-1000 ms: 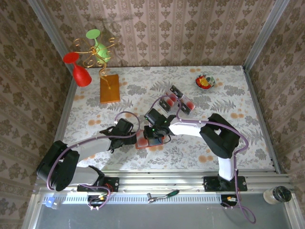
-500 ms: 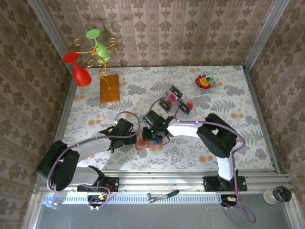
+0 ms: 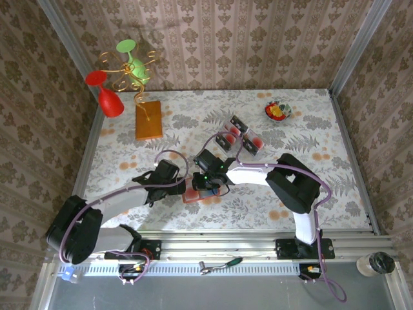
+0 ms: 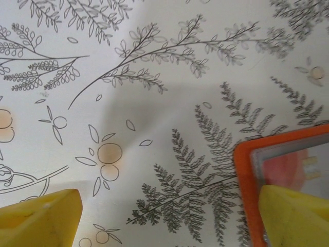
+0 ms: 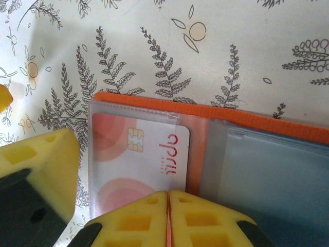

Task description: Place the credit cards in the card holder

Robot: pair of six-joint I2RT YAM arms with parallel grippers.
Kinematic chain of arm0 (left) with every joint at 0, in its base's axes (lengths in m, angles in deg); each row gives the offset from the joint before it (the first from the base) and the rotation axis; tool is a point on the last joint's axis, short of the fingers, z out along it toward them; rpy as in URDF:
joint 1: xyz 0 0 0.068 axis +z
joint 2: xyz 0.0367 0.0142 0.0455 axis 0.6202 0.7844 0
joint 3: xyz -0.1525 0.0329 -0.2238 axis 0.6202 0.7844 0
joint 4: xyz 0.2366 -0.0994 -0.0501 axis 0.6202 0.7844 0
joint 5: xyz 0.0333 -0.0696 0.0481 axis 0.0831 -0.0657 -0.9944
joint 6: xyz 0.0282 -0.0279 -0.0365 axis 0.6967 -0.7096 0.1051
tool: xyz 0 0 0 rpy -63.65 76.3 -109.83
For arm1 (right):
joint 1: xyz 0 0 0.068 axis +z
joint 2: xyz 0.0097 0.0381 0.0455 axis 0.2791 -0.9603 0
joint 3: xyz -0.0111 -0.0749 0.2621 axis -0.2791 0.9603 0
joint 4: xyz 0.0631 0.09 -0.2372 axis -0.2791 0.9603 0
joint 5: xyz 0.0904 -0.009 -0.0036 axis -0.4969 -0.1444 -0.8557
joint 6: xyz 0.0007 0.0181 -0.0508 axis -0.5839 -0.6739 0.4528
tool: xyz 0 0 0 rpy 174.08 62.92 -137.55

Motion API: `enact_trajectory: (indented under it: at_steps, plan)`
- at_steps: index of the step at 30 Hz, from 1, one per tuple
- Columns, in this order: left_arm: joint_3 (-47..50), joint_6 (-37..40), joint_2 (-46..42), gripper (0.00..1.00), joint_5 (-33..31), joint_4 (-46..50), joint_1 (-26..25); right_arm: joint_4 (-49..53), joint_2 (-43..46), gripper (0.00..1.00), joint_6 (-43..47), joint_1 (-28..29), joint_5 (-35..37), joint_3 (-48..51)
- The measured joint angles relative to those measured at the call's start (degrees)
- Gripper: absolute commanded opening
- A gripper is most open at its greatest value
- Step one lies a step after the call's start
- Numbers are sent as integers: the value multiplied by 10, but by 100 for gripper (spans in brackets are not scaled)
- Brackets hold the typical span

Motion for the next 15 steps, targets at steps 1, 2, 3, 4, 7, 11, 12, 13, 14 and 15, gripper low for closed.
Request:
enact_trajectory:
  at_steps: [1, 2, 3, 4, 7, 11, 12, 13, 14, 15]
  plan:
    - [-1, -1, -3, 90, 3, 0, 0, 0, 0, 12, 0, 0, 0, 0]
    - [-2, -3, -5, 90, 5, 0, 0, 0, 0, 12, 0, 0, 0, 0]
    - [-2, -5, -5, 90, 7, 0, 0, 0, 0, 12, -1, 0, 0, 0]
    - [-3, -7, -5, 90, 9, 0, 0, 0, 0, 12, -2, 0, 0, 0]
    - [-3, -14, -5, 90, 14, -2, -2, 0, 0, 12, -2, 0, 0, 0]
    - [-3, -24, 3, 90, 18, -7, -14, 0, 0, 12, -2, 0, -1, 0]
    - [-3, -26, 8, 90, 18, -10, -16, 0, 1, 12, -2, 0, -1, 0]
    - [-3, -28, 14, 90, 18, -12, -18, 0, 2, 13, -2, -1, -1, 0]
    - [-3, -29, 19, 90, 19, -15, -20, 0, 3, 13, -4, -1, -1, 0]
    - [-3, -31, 24, 90, 19, -17, -21, 1, 5, 14, -5, -2, -1, 0]
